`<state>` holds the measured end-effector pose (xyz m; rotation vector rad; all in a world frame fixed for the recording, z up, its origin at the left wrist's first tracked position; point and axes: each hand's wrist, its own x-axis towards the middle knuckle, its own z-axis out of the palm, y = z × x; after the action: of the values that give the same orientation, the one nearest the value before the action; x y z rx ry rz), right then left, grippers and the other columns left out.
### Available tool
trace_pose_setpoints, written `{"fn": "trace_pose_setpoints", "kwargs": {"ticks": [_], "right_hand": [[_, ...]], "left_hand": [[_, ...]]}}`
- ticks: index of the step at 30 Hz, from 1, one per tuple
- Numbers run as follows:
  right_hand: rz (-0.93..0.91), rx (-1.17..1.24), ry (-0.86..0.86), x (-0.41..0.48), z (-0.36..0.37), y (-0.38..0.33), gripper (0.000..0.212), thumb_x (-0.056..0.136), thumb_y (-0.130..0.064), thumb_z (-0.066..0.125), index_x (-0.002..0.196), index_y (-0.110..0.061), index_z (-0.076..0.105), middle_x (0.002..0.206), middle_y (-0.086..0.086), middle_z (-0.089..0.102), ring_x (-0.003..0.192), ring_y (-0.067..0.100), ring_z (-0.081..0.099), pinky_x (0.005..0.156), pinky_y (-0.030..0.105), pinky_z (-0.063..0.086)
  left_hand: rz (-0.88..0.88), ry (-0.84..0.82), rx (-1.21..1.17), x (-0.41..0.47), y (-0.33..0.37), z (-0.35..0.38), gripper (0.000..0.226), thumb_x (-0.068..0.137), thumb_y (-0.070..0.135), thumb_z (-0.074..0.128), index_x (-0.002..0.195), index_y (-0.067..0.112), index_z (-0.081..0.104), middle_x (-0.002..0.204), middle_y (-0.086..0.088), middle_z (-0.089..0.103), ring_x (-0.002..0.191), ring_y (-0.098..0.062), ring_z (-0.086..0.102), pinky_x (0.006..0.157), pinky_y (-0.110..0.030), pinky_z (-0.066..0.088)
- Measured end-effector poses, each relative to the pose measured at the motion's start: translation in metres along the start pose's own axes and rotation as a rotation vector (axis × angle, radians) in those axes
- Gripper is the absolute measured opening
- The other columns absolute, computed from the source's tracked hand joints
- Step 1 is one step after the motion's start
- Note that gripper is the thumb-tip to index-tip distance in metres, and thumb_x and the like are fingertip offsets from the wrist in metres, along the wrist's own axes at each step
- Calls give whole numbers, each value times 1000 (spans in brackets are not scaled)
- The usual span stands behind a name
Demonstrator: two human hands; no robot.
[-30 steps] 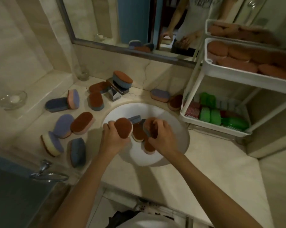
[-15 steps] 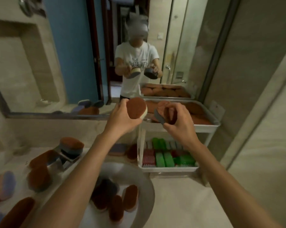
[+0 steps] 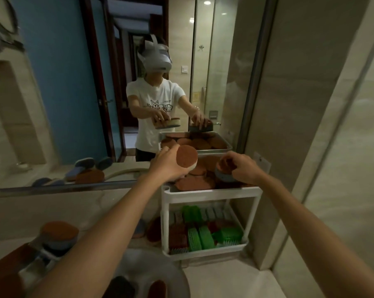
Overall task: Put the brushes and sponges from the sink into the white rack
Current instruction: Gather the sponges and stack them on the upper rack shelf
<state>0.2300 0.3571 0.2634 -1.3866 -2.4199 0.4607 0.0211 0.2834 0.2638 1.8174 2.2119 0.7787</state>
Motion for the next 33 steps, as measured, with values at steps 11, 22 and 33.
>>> {"fn": "trace_pose_setpoints", "kwargs": {"ticks": [11,22,33], "right_hand": [[-58,230,101,15,0,-22,43,86,-6,54,127,-17,49,132,9,49,120,24,45,97,39,42],[102,720,-30,83,36,-69,36,96,-32,45,118,-9,62,119,6,61,110,20,55,92,30,42],[171,552,-43,101,74,-70,28,94,-23,50,97,-1,67,93,14,65,93,26,62,85,38,50]], "left_hand": [[-73,14,-44,29,-7,3,85,73,53,68,138,12,32,137,-10,47,122,-28,48,94,-39,45],[-374,20,-622,75,-28,6,71,88,59,42,135,5,42,133,-13,52,118,-31,54,90,-37,51],[-304,49,-479,72,-51,22,24,89,16,53,66,12,51,76,-11,53,73,-20,51,61,-27,34]]}}
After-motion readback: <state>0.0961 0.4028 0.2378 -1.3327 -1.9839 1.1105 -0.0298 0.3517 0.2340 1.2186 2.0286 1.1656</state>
